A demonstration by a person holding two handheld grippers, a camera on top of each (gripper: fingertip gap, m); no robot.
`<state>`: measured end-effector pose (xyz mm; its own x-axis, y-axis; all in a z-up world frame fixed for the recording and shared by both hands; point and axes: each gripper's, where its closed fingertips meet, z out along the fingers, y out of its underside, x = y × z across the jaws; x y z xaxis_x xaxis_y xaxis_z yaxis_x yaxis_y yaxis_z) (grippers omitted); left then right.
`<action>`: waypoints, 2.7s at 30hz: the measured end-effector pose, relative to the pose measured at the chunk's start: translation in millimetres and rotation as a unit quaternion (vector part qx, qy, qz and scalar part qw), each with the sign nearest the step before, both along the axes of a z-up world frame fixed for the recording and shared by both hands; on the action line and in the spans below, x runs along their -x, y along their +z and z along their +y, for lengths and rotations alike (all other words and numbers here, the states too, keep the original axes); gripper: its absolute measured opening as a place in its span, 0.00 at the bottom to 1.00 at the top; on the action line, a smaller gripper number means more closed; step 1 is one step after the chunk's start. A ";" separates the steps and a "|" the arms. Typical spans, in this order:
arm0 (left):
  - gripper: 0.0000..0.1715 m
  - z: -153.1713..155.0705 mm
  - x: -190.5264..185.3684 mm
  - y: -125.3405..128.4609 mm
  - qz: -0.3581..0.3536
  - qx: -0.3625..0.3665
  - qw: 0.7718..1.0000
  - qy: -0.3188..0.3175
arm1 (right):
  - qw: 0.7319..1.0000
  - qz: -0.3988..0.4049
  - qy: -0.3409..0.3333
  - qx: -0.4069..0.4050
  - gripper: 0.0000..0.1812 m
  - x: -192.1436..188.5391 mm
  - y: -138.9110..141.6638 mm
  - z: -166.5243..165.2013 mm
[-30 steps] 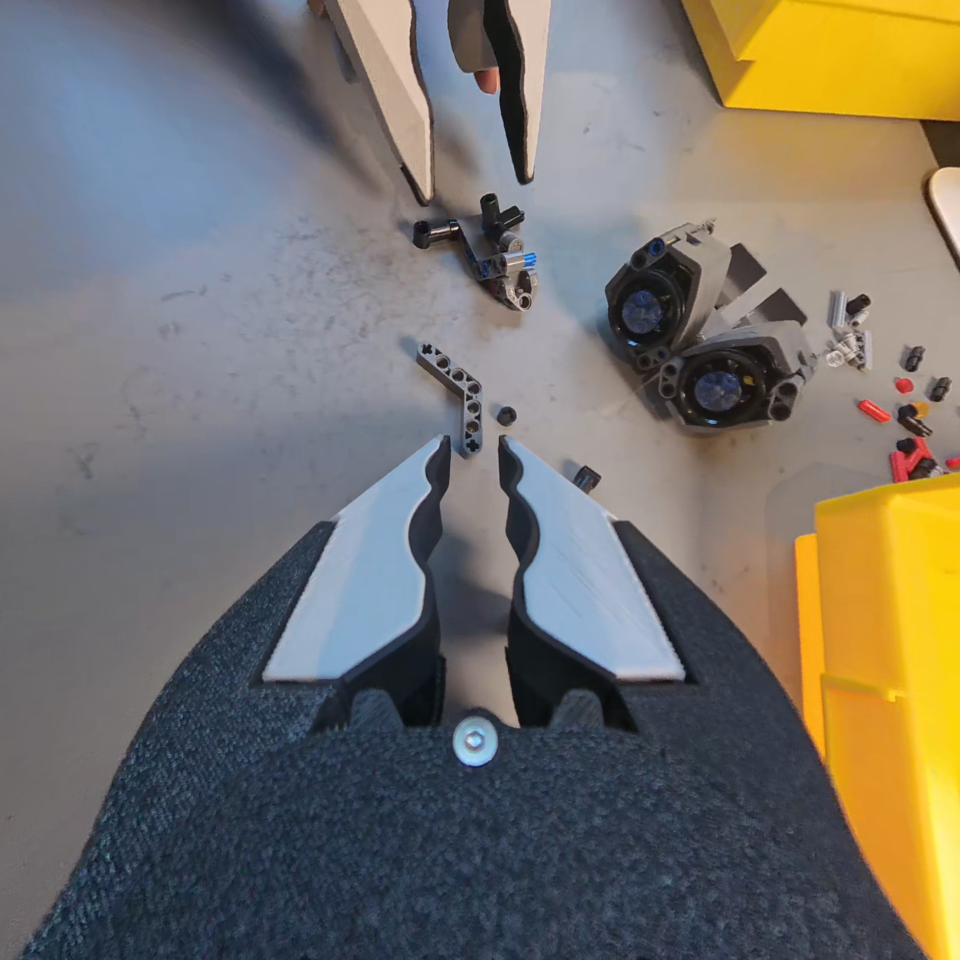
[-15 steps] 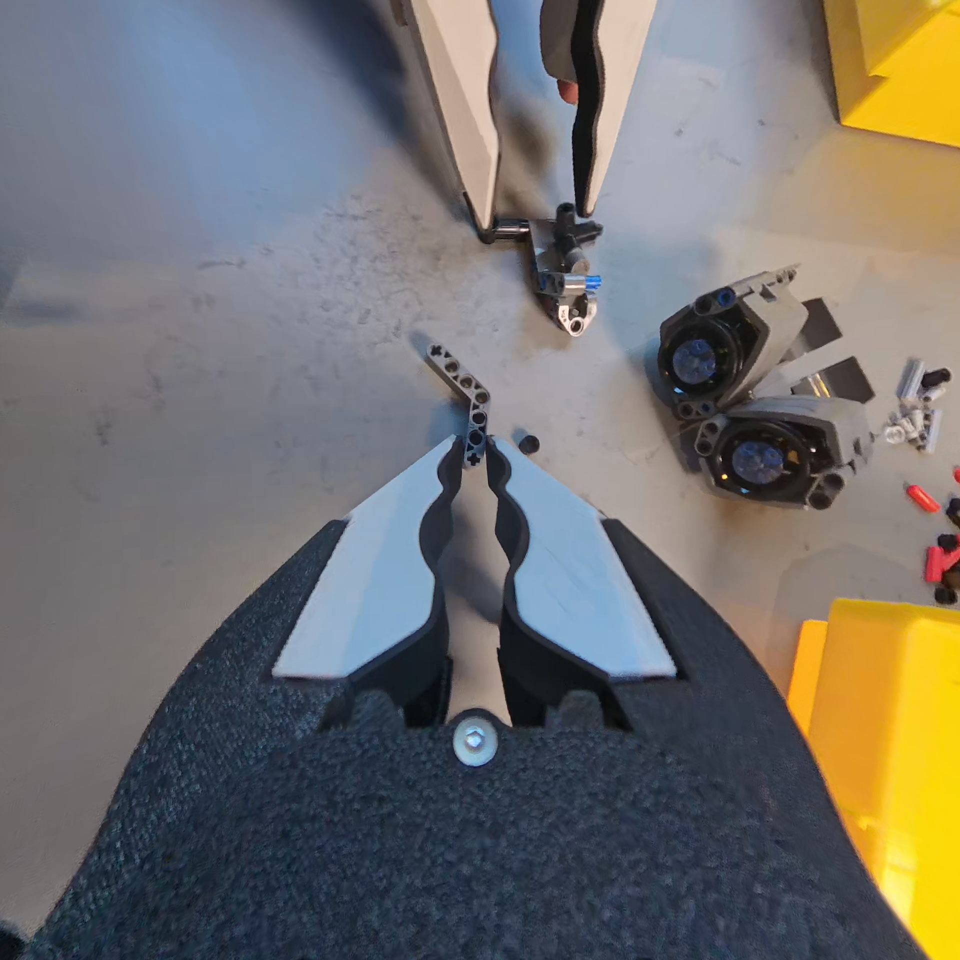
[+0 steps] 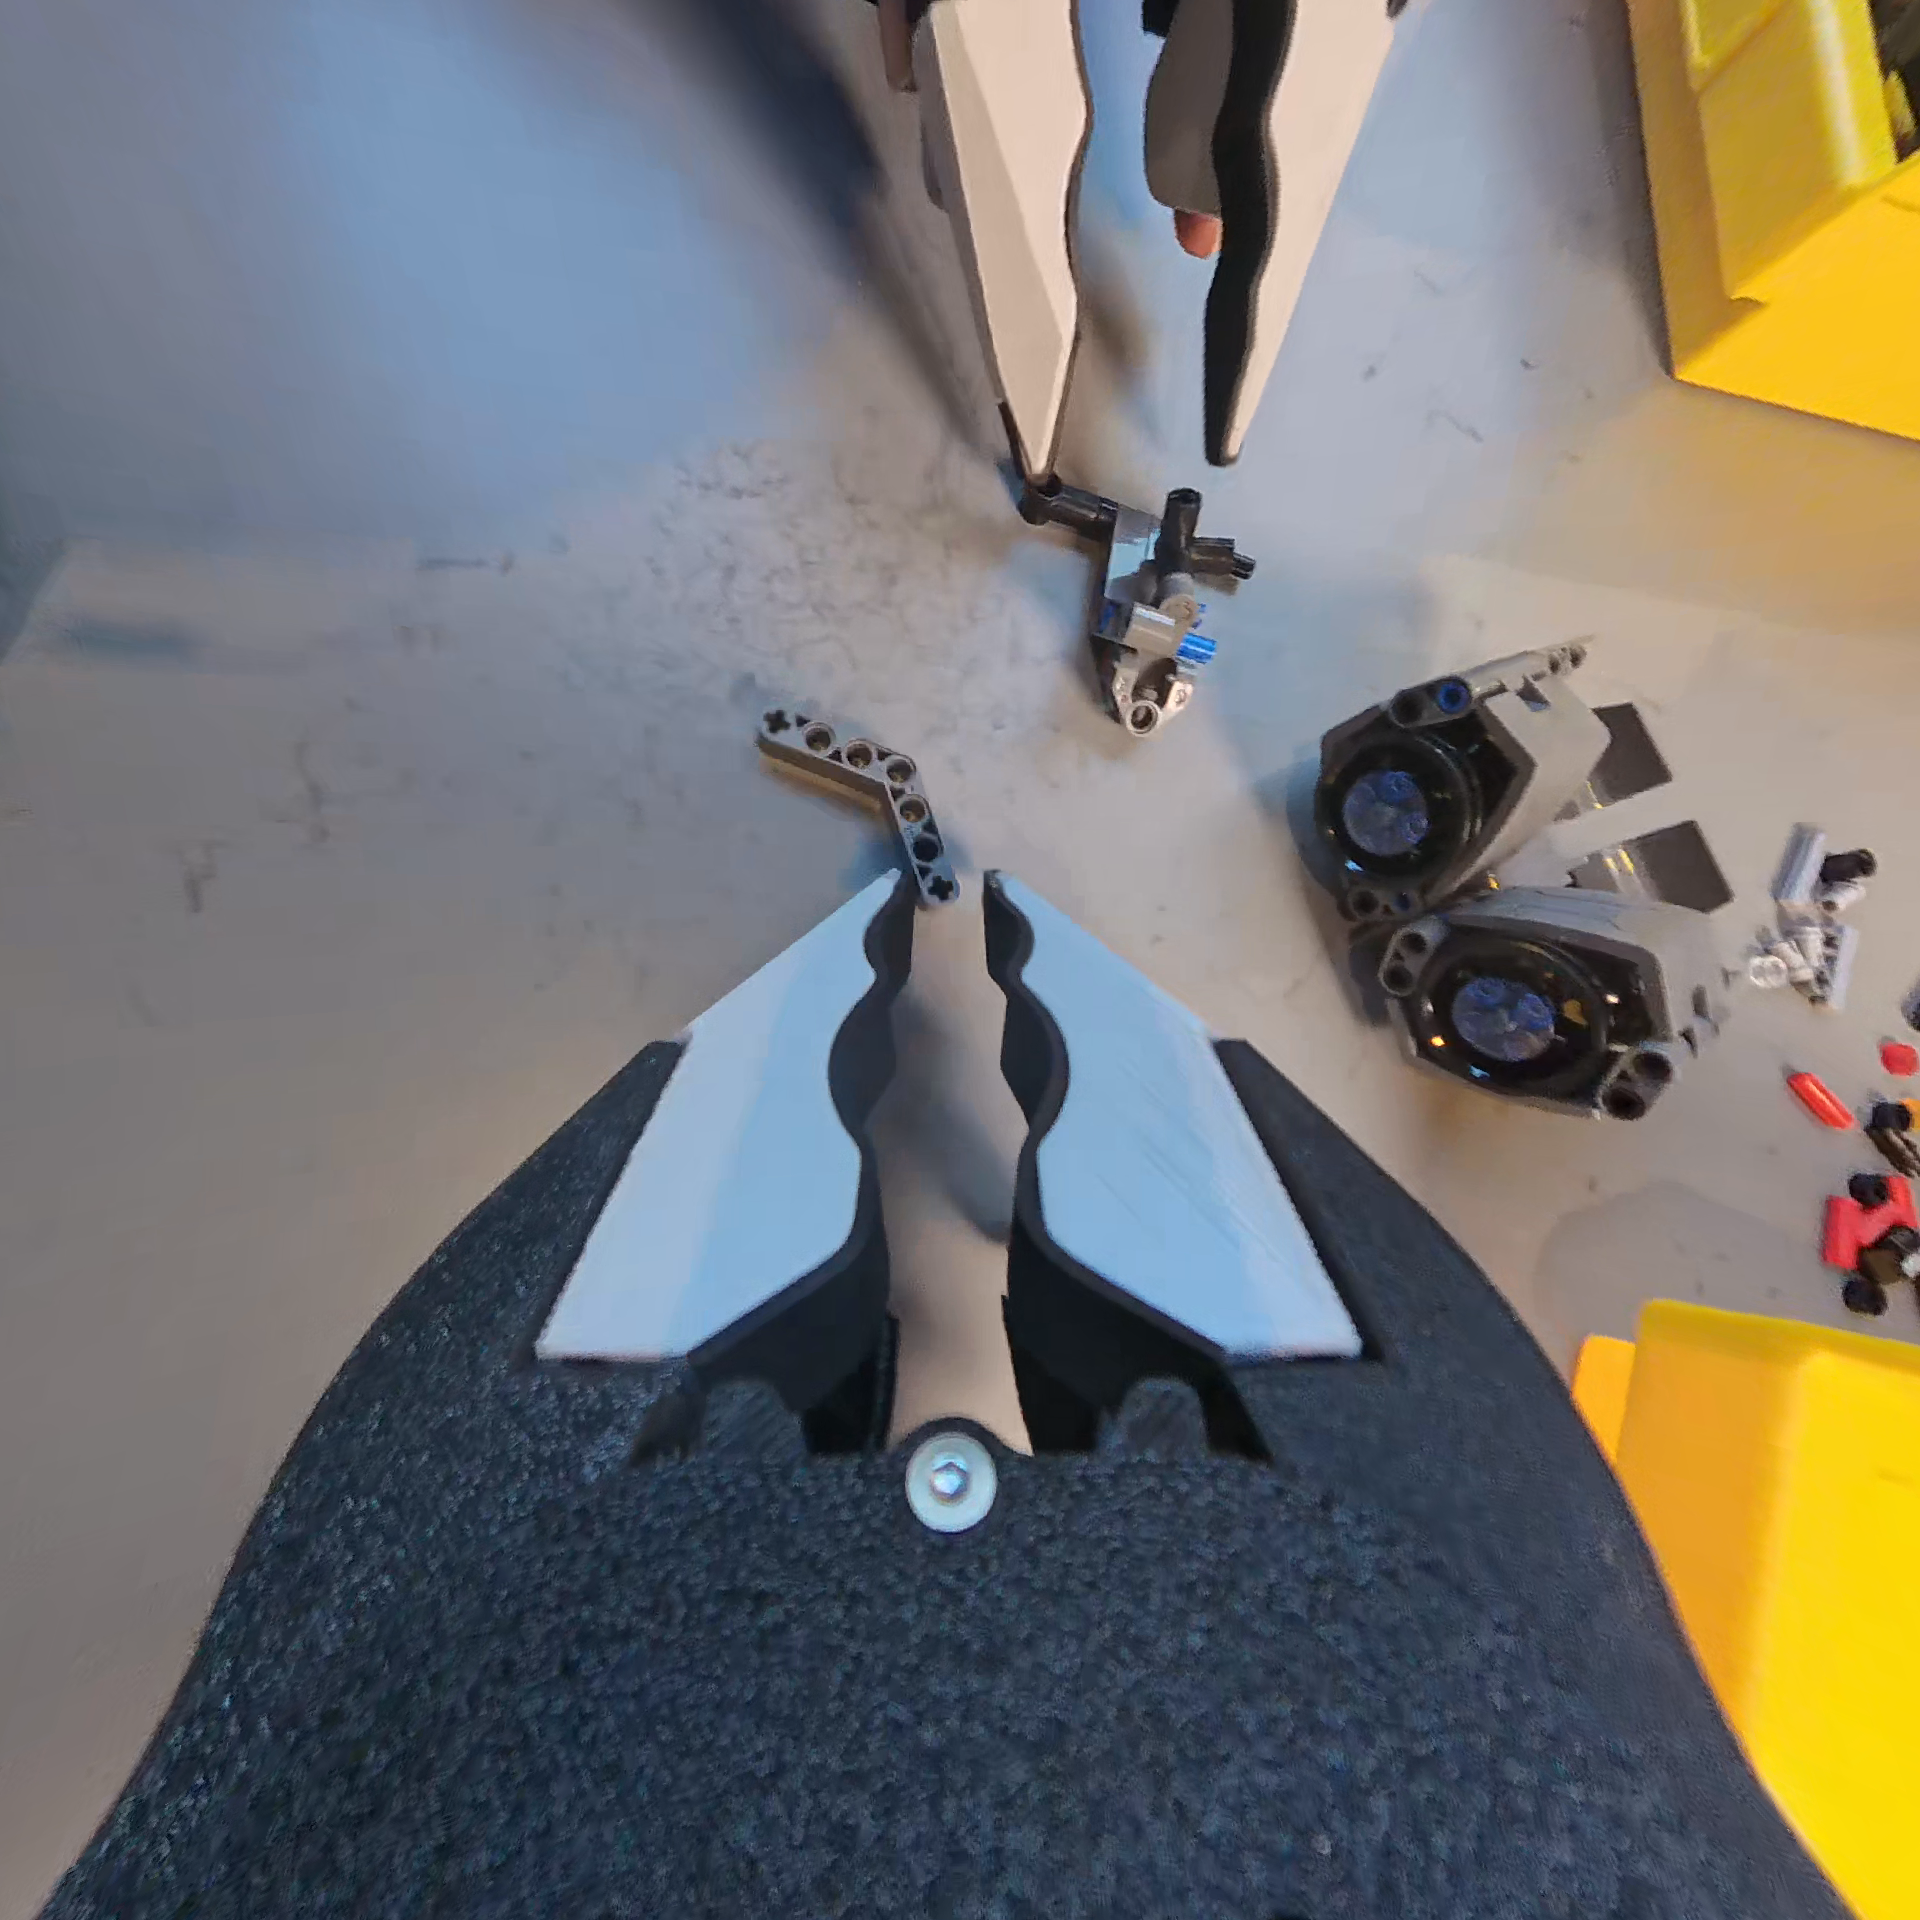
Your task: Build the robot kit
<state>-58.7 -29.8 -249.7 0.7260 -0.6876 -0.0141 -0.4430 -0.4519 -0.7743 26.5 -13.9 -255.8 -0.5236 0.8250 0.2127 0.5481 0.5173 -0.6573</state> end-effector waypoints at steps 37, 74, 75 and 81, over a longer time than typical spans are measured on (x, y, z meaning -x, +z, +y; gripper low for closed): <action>0.37 22.4 81.5 106.0 -0.164 -0.248 0.928 0.226 | 0.853 0.399 -0.326 0.082 0.24 -31.2 123.8 114.8; 0.38 23.6 77.8 103.4 -0.184 -0.238 0.929 0.215 | 0.887 0.349 -0.286 0.097 0.17 -14.6 97.9 100.5; 0.38 23.7 77.8 103.4 -0.184 -0.237 0.929 0.215 | 0.889 0.347 -0.284 0.096 0.17 -14.2 97.2 99.7; 0.38 23.8 77.7 102.3 -0.183 -0.235 0.930 0.215 | 0.892 0.343 -0.280 0.094 0.16 -13.6 95.9 98.0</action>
